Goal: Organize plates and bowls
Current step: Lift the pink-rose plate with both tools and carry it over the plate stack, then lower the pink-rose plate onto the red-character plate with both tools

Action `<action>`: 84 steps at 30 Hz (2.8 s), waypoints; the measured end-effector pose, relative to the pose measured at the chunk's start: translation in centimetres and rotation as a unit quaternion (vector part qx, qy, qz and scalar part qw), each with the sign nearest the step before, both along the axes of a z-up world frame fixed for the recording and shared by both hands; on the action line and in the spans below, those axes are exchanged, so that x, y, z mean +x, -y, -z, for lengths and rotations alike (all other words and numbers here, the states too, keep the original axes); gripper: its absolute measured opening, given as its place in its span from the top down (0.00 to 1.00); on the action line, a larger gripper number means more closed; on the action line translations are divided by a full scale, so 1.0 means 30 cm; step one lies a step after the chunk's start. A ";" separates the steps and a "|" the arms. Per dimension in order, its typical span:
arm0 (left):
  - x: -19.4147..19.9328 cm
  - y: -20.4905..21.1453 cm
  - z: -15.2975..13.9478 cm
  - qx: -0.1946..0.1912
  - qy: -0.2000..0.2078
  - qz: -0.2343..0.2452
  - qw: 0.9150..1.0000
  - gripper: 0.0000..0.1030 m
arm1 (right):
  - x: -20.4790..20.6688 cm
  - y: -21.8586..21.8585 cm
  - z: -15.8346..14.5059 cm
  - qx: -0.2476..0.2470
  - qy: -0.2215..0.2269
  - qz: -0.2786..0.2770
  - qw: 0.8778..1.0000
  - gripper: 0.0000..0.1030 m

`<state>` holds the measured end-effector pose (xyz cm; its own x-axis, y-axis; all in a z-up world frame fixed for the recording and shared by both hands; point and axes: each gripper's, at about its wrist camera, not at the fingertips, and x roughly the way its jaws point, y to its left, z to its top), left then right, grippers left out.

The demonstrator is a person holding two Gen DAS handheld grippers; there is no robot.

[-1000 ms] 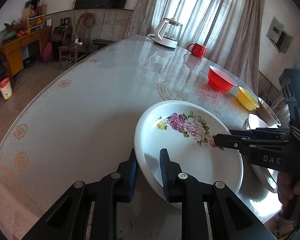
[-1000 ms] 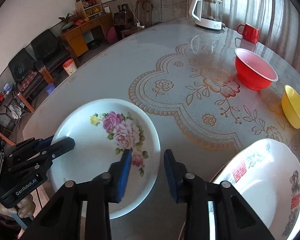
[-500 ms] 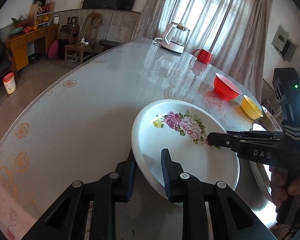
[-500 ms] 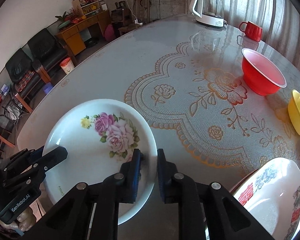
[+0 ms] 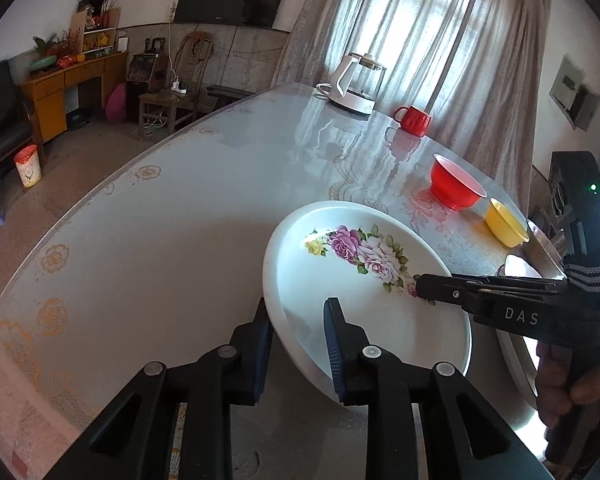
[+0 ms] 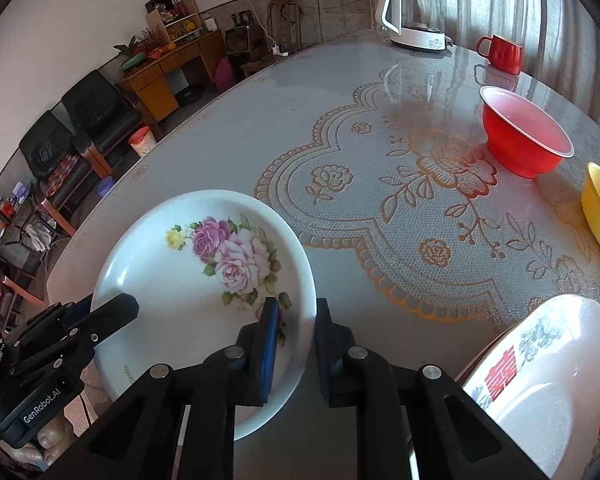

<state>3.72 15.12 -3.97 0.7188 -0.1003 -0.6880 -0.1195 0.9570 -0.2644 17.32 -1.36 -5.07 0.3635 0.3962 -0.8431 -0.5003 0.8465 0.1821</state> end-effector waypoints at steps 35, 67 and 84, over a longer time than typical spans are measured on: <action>0.033 0.017 -0.092 -0.021 0.043 0.000 0.999 0.70 | 0.007 0.108 -0.042 0.081 0.000 0.045 0.996 0.90; 0.045 0.598 -0.234 -0.026 0.060 0.241 0.968 0.70 | -0.299 0.754 -0.204 0.118 0.081 0.240 0.960 0.91; 0.080 0.661 -0.111 -0.011 -0.006 0.254 0.967 0.70 | -0.297 0.826 -0.076 0.071 0.054 0.278 0.956 0.91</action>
